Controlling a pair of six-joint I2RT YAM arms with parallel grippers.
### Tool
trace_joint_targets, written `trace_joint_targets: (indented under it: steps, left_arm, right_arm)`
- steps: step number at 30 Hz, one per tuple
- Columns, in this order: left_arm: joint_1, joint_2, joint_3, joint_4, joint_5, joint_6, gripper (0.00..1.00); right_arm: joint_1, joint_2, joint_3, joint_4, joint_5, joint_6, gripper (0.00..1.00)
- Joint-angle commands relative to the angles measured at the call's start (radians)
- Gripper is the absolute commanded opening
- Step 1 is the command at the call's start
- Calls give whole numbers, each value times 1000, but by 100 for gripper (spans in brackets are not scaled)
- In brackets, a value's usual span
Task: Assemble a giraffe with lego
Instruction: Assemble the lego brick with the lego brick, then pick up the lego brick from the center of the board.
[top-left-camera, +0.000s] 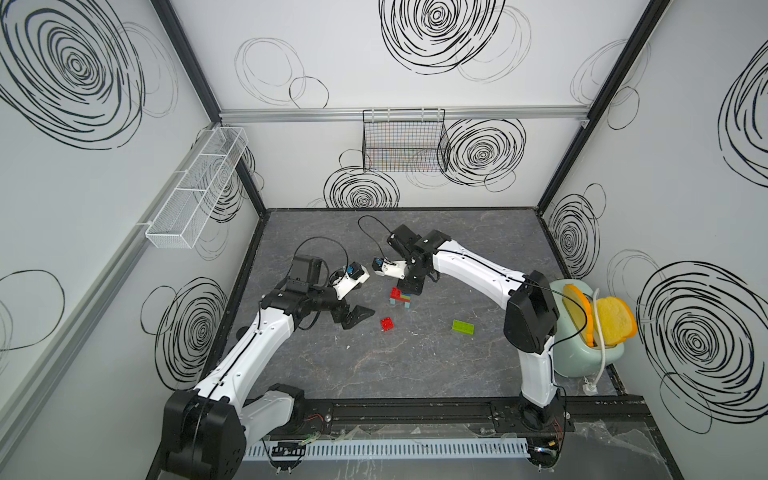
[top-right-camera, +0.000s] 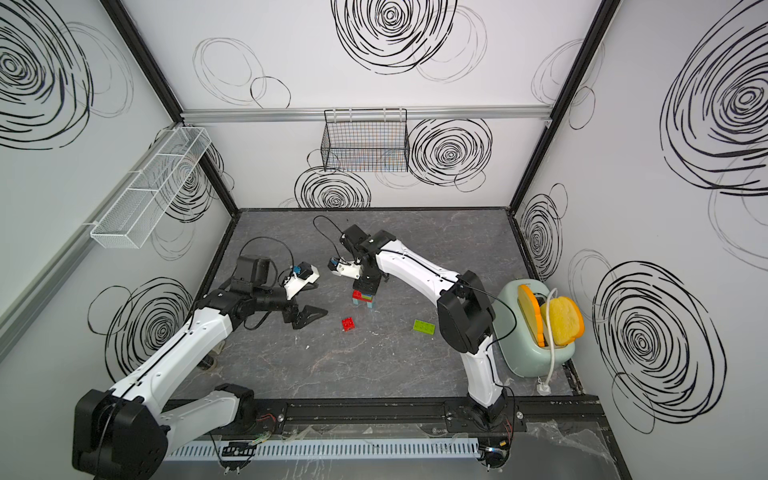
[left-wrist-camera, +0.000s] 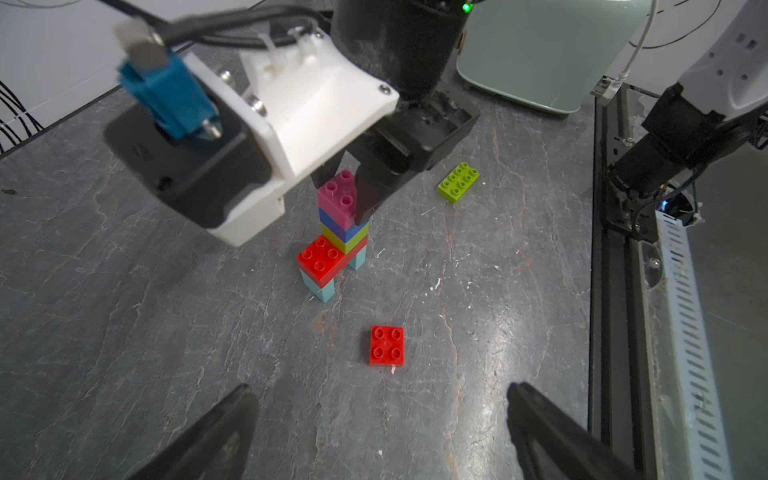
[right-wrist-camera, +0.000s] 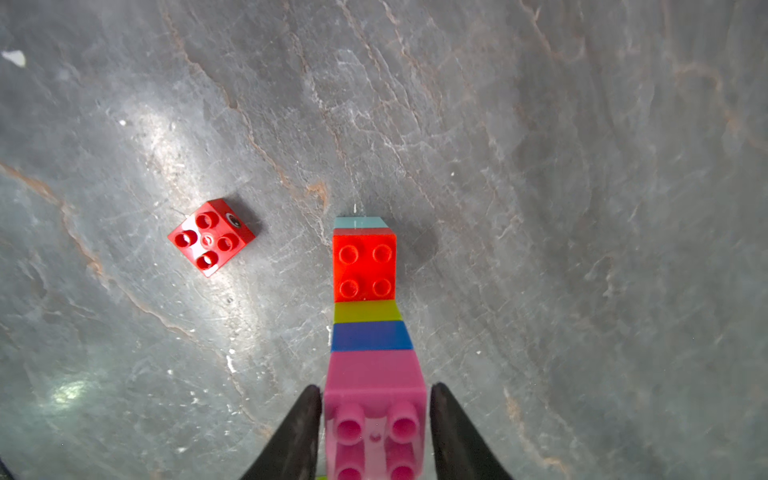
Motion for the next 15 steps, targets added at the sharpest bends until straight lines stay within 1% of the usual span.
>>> trace_joint_targets:
  steps: [1,4,7,10,12,15]
  left_arm:
    - [0,-12,6,15,2,9,98]
    - [0,-14,-5,31,10,1,98]
    - [3,-11,17,4,-5,10,98]
    - [-24,-6,17,25,-92,15,98]
    - [-63,1,42,16,-171,27,98]
    - [-127,8,82,-20,-244,99,98]
  right_arm:
    - [-5,-50,50,-40,-37,15,99]
    - [-8,-121,52,-33,-43,18,99]
    - [-14,-215,22,-16,-46,34,99]
    - [-38,-339,-67,48,-24,60,99]
    - [-71,-441,-144,113,-25,82,99]
    - [-141,-595,-272,204,-57,115,99]
